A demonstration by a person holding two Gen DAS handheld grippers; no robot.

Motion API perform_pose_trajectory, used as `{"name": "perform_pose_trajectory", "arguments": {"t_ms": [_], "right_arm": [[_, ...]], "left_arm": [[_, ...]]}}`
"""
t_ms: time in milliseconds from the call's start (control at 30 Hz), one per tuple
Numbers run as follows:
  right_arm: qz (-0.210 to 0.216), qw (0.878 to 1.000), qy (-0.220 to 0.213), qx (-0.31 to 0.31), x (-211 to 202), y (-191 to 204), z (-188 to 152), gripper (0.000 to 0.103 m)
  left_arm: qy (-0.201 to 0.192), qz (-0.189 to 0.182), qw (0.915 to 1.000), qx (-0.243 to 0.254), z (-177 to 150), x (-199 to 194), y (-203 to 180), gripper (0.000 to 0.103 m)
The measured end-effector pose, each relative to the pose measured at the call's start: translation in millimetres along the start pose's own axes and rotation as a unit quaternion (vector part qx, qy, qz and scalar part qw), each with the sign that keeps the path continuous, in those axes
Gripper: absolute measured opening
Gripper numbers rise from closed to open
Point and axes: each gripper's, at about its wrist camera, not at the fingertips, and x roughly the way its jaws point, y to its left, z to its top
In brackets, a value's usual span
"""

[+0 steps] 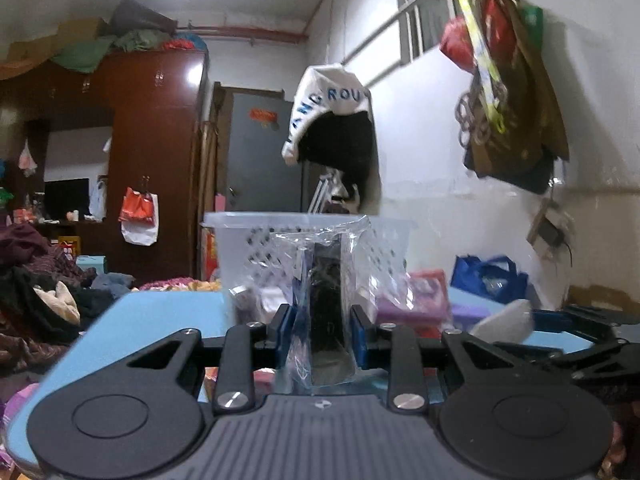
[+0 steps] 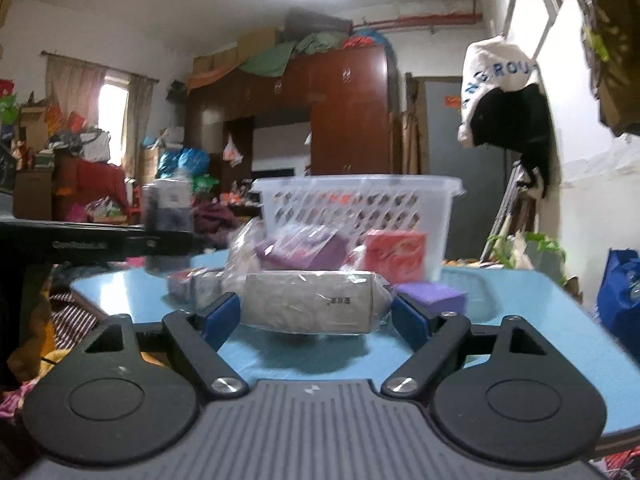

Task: Organize objects
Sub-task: 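Grasp the clear bag with dark item with the left gripper while the right grasps the white packet, then lift both items over the white basket and open both grippers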

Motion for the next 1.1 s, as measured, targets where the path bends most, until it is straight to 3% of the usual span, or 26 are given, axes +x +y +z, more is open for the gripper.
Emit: {"name": "perform_pose_trajectory", "arguments": {"t_ms": [367, 600, 867, 967, 1100], "right_arm": [[-0.028, 0.999, -0.039, -0.011, 5, -17, 29, 0.085], [-0.003, 0.997, -0.078, 0.022, 26, -39, 71, 0.085], [-0.03, 0.994, -0.101, -0.027, 89, -49, 117, 0.085], [-0.026, 0.998, -0.06, -0.013, 138, -61, 135, 0.085], [-0.052, 0.998, -0.01, -0.014, 184, -69, 141, 0.085]], "left_arm": [[-0.054, 0.013, 0.9985, 0.005, 27, 3, 13, 0.034], [-0.075, -0.001, 0.9972, -0.006, 69, 38, 4, 0.034], [-0.038, 0.029, 0.9988, 0.012, 113, 117, 10, 0.034], [0.008, 0.035, 0.9993, -0.001, 128, 162, 20, 0.034], [0.063, 0.046, 0.9969, -0.007, 131, 206, 30, 0.034]]}}
